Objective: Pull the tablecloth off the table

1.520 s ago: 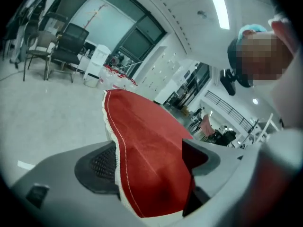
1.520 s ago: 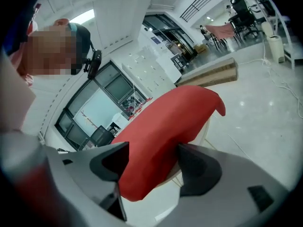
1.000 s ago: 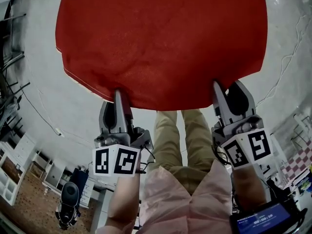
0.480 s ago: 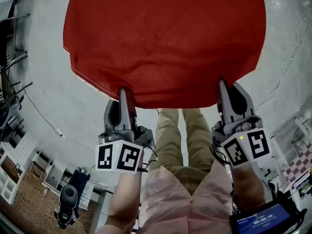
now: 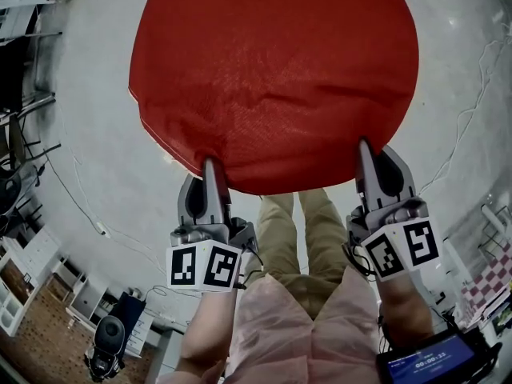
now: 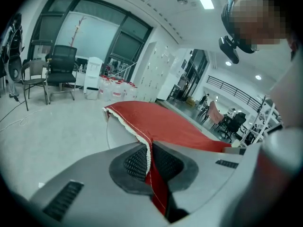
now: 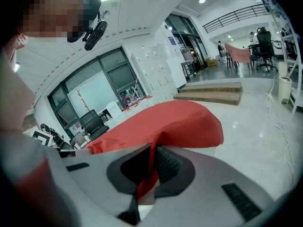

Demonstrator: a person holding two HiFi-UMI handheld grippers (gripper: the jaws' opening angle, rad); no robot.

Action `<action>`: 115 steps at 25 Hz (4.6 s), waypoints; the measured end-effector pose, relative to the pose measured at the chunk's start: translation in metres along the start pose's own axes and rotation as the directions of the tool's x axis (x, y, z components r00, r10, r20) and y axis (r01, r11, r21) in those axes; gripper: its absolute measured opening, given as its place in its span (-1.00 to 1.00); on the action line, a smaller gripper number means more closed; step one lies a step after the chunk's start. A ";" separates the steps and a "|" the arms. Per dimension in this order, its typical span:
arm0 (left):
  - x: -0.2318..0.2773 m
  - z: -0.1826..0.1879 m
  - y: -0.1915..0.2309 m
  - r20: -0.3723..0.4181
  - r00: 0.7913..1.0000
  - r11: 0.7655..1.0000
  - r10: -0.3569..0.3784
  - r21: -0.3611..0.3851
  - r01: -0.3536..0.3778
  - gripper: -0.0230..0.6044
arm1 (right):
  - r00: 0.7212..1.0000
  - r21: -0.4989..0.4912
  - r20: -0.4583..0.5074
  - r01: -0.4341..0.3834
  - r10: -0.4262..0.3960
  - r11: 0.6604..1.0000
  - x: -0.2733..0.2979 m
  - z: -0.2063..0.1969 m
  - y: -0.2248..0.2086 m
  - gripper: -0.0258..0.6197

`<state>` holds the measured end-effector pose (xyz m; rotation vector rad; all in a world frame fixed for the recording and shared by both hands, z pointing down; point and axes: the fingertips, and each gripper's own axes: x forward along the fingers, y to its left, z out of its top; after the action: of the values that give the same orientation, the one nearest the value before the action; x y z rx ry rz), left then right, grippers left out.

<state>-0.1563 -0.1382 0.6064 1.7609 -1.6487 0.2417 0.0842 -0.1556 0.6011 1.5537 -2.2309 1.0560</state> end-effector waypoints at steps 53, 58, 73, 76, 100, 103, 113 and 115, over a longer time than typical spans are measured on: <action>-0.156 0.267 -0.093 0.432 0.892 0.991 -0.137 0.045 0.130 -0.82 | 0.921 -0.160 0.377 -0.043 0.101 0.986 -0.135 0.236 0.142 -0.84; -0.167 0.274 -0.102 0.455 0.878 0.989 -0.146 0.059 0.134 -0.82 | 0.912 -0.172 0.396 -0.045 0.111 0.984 -0.146 0.243 0.144 -0.84; -0.202 0.287 -0.123 0.522 0.838 0.987 -0.160 0.082 0.137 -0.82 | 0.876 -0.209 0.457 -0.063 0.154 0.976 -0.182 0.257 0.154 -0.84; -0.209 0.287 -0.126 0.530 0.833 0.987 -0.160 0.087 0.134 -0.82 | 0.873 -0.216 0.461 -0.063 0.159 0.974 -0.189 0.256 0.155 -0.84; -0.217 0.254 -0.137 0.550 0.826 0.993 -0.119 0.046 0.113 -0.83 | 0.880 -0.233 0.429 -0.112 0.205 0.966 -0.200 0.232 0.135 -0.84; -0.217 0.249 -0.130 0.554 0.825 0.992 -0.113 0.018 0.124 -0.83 | 0.885 -0.238 0.415 -0.116 0.209 0.964 -0.197 0.227 0.138 -0.84; -0.213 0.236 -0.112 0.536 0.836 0.991 -0.117 0.003 0.137 -0.83 | 0.906 -0.234 0.385 -0.092 0.179 0.968 -0.188 0.206 0.143 -0.84; -0.210 0.234 -0.108 0.530 0.840 0.990 -0.118 0.002 0.138 -0.83 | 0.909 -0.234 0.380 -0.086 0.173 0.968 -0.186 0.202 0.144 -0.84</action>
<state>-0.1664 -0.1156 0.2742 2.0178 -1.8749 -0.3750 0.0762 -0.1300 0.2921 1.6617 -2.6434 0.5332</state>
